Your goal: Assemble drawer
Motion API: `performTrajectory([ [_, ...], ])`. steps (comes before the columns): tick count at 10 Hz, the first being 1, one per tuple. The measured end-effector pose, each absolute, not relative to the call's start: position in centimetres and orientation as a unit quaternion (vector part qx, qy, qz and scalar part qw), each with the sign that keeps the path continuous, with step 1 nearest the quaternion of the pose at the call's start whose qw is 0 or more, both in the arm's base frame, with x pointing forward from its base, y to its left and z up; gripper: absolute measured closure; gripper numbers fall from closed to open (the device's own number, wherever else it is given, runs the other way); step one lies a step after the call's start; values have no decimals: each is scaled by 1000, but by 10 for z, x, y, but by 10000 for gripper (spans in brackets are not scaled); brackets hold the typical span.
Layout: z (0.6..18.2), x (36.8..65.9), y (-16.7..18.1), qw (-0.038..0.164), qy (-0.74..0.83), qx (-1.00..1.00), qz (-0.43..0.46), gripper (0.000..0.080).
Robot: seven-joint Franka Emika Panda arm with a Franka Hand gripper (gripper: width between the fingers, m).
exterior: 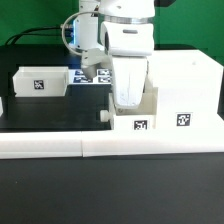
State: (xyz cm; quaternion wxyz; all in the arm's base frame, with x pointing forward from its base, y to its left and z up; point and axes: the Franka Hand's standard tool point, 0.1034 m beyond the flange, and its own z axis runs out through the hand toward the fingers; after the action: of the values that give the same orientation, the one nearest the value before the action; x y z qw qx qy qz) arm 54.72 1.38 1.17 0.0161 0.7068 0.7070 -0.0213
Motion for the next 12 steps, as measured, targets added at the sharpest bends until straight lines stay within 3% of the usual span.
performTrajectory([
  [4,11,548,14,17,690,723,-20,750],
  [6,16,549,14,15,689,724,-25,390],
  [7,22,550,14,14,687,726,-28,257],
  [8,28,552,14,13,687,726,-30,257],
  [9,35,552,13,12,686,726,-34,172],
  [12,60,551,0,8,679,732,-48,151],
])
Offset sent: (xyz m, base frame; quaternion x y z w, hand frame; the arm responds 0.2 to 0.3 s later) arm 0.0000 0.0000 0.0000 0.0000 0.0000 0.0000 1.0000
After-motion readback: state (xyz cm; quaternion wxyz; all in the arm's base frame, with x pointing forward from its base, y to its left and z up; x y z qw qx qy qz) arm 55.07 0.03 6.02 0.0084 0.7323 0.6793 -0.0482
